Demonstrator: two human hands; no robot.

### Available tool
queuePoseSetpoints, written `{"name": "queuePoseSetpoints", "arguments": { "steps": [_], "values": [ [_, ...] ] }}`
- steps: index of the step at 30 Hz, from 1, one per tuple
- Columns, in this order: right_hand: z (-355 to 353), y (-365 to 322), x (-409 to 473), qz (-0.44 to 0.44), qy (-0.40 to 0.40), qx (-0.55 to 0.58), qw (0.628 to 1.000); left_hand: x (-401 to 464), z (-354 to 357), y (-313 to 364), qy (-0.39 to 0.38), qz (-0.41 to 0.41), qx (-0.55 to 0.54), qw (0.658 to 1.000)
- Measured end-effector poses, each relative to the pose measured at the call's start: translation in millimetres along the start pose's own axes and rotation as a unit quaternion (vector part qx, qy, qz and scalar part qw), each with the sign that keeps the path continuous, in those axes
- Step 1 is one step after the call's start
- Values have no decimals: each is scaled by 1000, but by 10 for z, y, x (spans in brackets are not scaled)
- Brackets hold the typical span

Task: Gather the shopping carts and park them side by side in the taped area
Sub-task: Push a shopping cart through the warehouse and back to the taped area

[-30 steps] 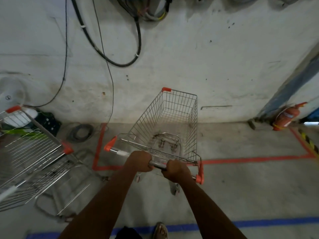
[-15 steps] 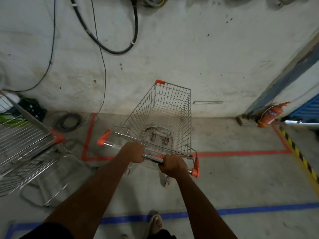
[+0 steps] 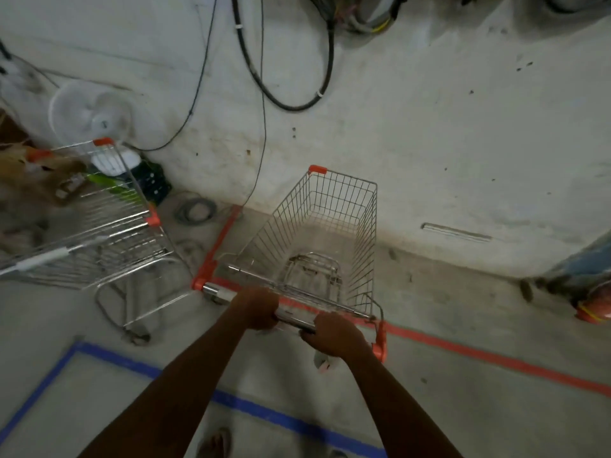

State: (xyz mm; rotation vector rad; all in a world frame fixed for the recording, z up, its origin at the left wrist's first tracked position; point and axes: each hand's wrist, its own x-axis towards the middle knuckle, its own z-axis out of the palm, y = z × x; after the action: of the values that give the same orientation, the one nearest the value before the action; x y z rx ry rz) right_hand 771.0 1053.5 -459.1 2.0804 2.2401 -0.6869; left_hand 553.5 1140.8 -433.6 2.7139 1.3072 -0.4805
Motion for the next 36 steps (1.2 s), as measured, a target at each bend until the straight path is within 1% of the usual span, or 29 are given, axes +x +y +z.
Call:
{"name": "queuePoseSetpoints", "arguments": {
  "steps": [2, 4, 6, 9, 13, 16, 21, 24, 29, 36],
  "values": [
    [-1, 99, -92, -20, 1, -16, 1000, -118, 35, 190, 8, -30, 6, 1000],
    [-17, 304, -256, -56, -1, -36, 998, -232, 51, 537, 9, -73, 4, 997],
    [-24, 533, -418, -80, -9, -56, 995, -347, 37, 883, -6, -116, -23, 993],
    [-32, 861, -666, -114, -10, -104, 988, -529, 60, 1407, -32, -157, -67, 985],
    [-63, 1222, -923, -164, -30, -139, 976, -750, 96, 2070, -27, -210, -105, 972],
    [-124, 1381, -1048, -205, -46, -158, 965, -874, 148, 2439, -24, -256, -123, 958],
    [-293, 1590, -1223, -293, -63, -193, 934, -986, 215, 3035, -1, -321, -135, 937],
    [-359, 1744, -1296, -323, -68, -195, 924, -990, 218, 3383, 6, -355, -150, 923],
    [-470, 2028, -1387, -370, -91, -227, 896, -913, 202, 4001, 16, -418, -189, 889],
    [-622, 2435, -1179, -444, -141, -270, 843, -635, 85, 4634, 35, -483, -182, 856]
  ]
}}
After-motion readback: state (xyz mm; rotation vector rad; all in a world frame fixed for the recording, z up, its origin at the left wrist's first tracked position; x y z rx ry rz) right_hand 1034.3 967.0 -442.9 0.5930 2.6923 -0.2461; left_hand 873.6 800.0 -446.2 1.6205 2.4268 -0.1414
